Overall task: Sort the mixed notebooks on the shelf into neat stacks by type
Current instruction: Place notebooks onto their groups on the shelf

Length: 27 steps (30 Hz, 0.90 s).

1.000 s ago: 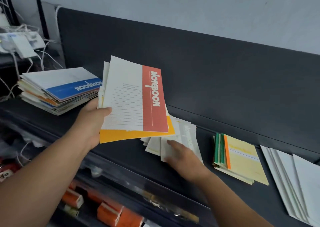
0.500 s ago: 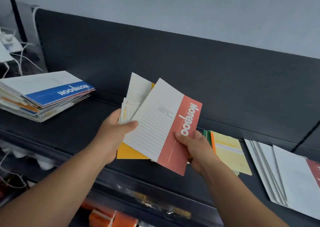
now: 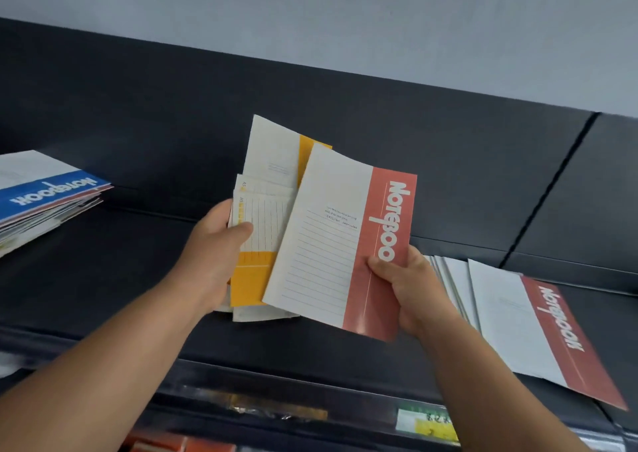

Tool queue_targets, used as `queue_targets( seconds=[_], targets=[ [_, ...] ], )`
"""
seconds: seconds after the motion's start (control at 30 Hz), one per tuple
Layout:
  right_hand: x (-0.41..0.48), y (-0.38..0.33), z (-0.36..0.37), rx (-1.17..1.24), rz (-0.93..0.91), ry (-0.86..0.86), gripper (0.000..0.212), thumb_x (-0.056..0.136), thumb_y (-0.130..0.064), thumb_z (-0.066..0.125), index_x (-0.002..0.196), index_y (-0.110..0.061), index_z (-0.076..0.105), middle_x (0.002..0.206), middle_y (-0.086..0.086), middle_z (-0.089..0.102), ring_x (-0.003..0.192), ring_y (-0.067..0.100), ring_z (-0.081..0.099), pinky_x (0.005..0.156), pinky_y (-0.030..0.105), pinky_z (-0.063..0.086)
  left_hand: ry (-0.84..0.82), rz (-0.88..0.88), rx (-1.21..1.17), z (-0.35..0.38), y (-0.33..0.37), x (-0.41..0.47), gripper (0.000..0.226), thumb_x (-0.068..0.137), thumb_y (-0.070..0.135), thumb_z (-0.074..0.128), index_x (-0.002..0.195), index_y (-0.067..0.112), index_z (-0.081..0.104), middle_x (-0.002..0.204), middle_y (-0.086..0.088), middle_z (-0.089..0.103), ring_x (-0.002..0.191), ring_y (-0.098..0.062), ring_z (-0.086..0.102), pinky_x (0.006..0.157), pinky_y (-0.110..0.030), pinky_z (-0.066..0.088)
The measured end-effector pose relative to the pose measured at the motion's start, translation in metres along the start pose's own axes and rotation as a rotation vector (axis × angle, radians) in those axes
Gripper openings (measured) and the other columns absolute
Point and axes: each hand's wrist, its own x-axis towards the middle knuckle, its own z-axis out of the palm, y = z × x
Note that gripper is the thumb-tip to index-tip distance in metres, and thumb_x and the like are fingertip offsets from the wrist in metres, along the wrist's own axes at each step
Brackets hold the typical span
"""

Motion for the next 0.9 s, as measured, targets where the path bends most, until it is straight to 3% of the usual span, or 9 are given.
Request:
queue_targets(
  seconds=[0.13, 0.27, 0.4, 0.57, 0.7, 0.77, 0.83, 0.9],
  targets=[
    [-0.003, -0.013, -0.063, -0.012, 0.008, 0.107, 0.024, 0.087, -0.005, 0.068, 0.108, -0.017, 0.064, 0.099, 0.004, 0.076, 0.09, 0.029, 0.073, 0.082, 0.05, 0.057, -0.05, -0.004, -0.021, 0.036, 0.004, 0.0, 0.036, 0.099, 0.005, 0.045, 0.093, 0.036, 0.063, 0.093, 0.011, 0.07, 0.089, -0.011, 0.066, 0.067, -0.033, 0.053],
    [-0.009, -0.024, -0.13, -0.054, 0.045, 0.206, 0.021, 0.089, -0.004, 0.067, 0.105, -0.017, 0.064, 0.096, 0.006, 0.076, 0.088, 0.031, 0.073, 0.073, 0.046, 0.058, -0.112, -0.036, -0.025, 0.074, 0.0, -0.003, 0.038, 0.1, 0.005, 0.044, 0.09, 0.035, 0.063, 0.093, 0.01, 0.07, 0.09, -0.013, 0.066, 0.073, -0.037, 0.054],
    [-0.008, -0.027, -0.193, -0.111, 0.084, 0.245, 0.022, 0.089, -0.002, 0.065, 0.109, -0.011, 0.064, 0.098, 0.012, 0.075, 0.084, 0.033, 0.073, 0.07, 0.045, 0.058, -0.16, -0.056, -0.035, 0.111, -0.003, -0.006, 0.037, 0.1, 0.004, 0.043, 0.092, 0.035, 0.062, 0.093, 0.009, 0.068, 0.088, -0.013, 0.065, 0.068, -0.035, 0.052],
    [0.003, -0.022, -0.256, -0.209, 0.138, 0.327, 0.021, 0.086, 0.001, 0.067, 0.105, -0.008, 0.063, 0.096, 0.016, 0.073, 0.081, 0.035, 0.07, 0.069, 0.042, 0.056, -0.201, -0.058, -0.011, 0.146, -0.008, -0.012, 0.036, 0.1, 0.006, 0.043, 0.093, 0.035, 0.062, 0.096, 0.008, 0.069, 0.093, -0.014, 0.065, 0.075, -0.039, 0.053],
    [0.018, 0.0, -0.287, -0.563, 0.165, 0.399, 0.016, 0.082, 0.0, 0.071, 0.097, -0.003, 0.066, 0.087, 0.016, 0.071, 0.079, 0.035, 0.068, 0.074, 0.044, 0.056, -0.203, -0.06, 0.011, 0.165, -0.012, -0.016, 0.033, 0.1, 0.006, 0.043, 0.102, 0.034, 0.062, 0.103, 0.007, 0.069, 0.099, -0.016, 0.064, 0.083, -0.042, 0.053],
    [0.026, 0.01, -0.295, -0.798, 0.223, 0.418, 0.022, 0.079, -0.009, 0.075, 0.098, -0.003, 0.067, 0.086, 0.013, 0.069, 0.08, 0.033, 0.066, 0.078, 0.042, 0.055, -0.206, -0.063, 0.018, 0.171, -0.013, -0.018, 0.032, 0.1, 0.007, 0.044, 0.105, 0.033, 0.062, 0.105, 0.006, 0.069, 0.101, -0.018, 0.064, 0.085, -0.044, 0.053],
    [0.031, 0.012, -0.294, -1.066, 0.298, 0.425, 0.045, 0.079, -0.03, 0.074, 0.113, -0.005, 0.061, 0.099, 0.011, 0.065, 0.092, 0.032, 0.062, 0.084, 0.041, 0.053, -0.225, -0.058, 0.043, 0.176, -0.014, -0.02, 0.032, 0.1, 0.007, 0.045, 0.108, 0.032, 0.063, 0.106, 0.005, 0.07, 0.102, -0.019, 0.065, 0.087, -0.045, 0.052],
    [0.034, 0.004, -0.285, -1.241, 0.273, 0.47, 0.057, 0.084, -0.045, 0.065, 0.128, -0.012, 0.05, 0.125, 0.012, 0.055, 0.115, 0.035, 0.051, 0.095, 0.044, 0.046, -0.256, -0.062, 0.072, 0.18, -0.015, -0.021, 0.032, 0.1, 0.008, 0.045, 0.11, 0.032, 0.063, 0.106, 0.006, 0.07, 0.101, -0.018, 0.065, 0.084, -0.043, 0.053]
  ],
)
